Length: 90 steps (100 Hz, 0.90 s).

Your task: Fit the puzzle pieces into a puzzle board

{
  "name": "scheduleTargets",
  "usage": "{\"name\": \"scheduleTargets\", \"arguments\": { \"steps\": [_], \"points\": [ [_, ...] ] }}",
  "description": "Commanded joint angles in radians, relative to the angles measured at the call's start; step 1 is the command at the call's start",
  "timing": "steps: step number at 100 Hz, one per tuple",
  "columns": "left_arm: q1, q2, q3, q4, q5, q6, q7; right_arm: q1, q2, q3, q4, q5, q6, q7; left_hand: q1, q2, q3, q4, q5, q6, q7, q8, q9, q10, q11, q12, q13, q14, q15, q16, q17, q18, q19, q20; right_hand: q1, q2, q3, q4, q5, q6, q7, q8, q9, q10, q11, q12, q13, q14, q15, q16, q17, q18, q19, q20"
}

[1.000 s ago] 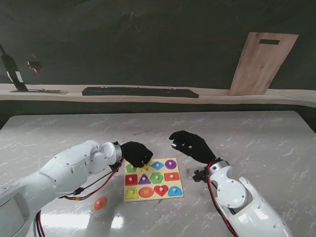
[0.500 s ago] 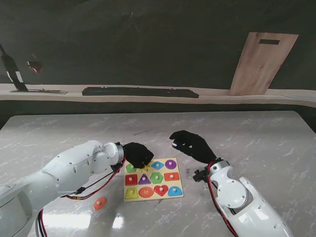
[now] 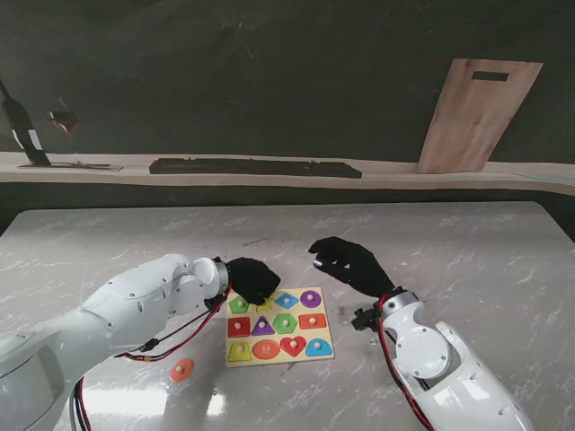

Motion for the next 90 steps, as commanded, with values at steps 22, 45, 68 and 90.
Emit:
{"name": "scheduleTargets", "arguments": {
  "steps": [22,45,68,90],
  "points": [
    [-0.006,0.001,0.016,-0.010,-0.001,0.011,-0.035,-0.008,-0.004,0.000,-0.006,-0.001,-0.003,-0.005,0.026,0.027,-0.026,-0.015,0.011,0.002,-0.008,-0.020,-0.002,0.069,0.047,-0.013,0.025,-0.019,0.034,-0.018,0.013,-0.043,0.086,-0.025,0.008,0.026,-0.019,0.025,0.018,-0.033,-0.017,0.009,0.022,0.002,0.006,0.005,0.015,0.006,0.007,0.009,-0.010,0.009,0.017,0.006],
    [-0.008,0.012,0.020,-0.021,0.015,0.012,-0.039,-0.009,-0.004,0.002,-0.006,-0.001,-0.003,-0.005,0.033,0.042,-0.042,-0.011,-0.004,-0.014,-0.016,-0.007,-0.023,0.063,0.043,0.007,0.009,-0.024,0.031,-0.013,-0.001,-0.057,0.076,-0.027,0.008,0.026,-0.018,0.025,0.016,-0.033,-0.018,0.009,0.022,0.004,0.006,0.005,0.016,0.005,0.007,0.009,-0.010,0.009,0.018,0.006],
    [-0.003,0.019,0.016,-0.031,0.022,0.015,-0.038,-0.009,-0.004,0.003,-0.006,-0.001,-0.003,-0.006,0.037,0.052,-0.051,-0.011,-0.014,-0.021,-0.020,0.002,-0.030,0.060,0.041,0.020,0.006,-0.025,0.030,-0.010,-0.003,-0.061,0.075,-0.026,0.008,0.025,-0.019,0.025,0.017,-0.032,-0.018,0.009,0.022,0.004,0.006,0.005,0.017,0.006,0.008,0.009,-0.010,0.009,0.017,0.006],
    [-0.008,0.015,0.028,-0.012,0.029,0.010,-0.025,-0.009,-0.004,0.004,-0.005,-0.003,-0.004,-0.006,0.046,0.067,-0.063,-0.010,-0.027,-0.032,-0.028,0.009,-0.047,0.059,0.038,0.036,0.001,-0.028,0.028,-0.007,-0.008,-0.068,0.071,-0.027,0.009,0.025,-0.019,0.025,0.018,-0.033,-0.017,0.009,0.023,0.003,0.007,0.005,0.016,0.004,0.007,0.009,-0.010,0.009,0.017,0.006]
  ]
}}
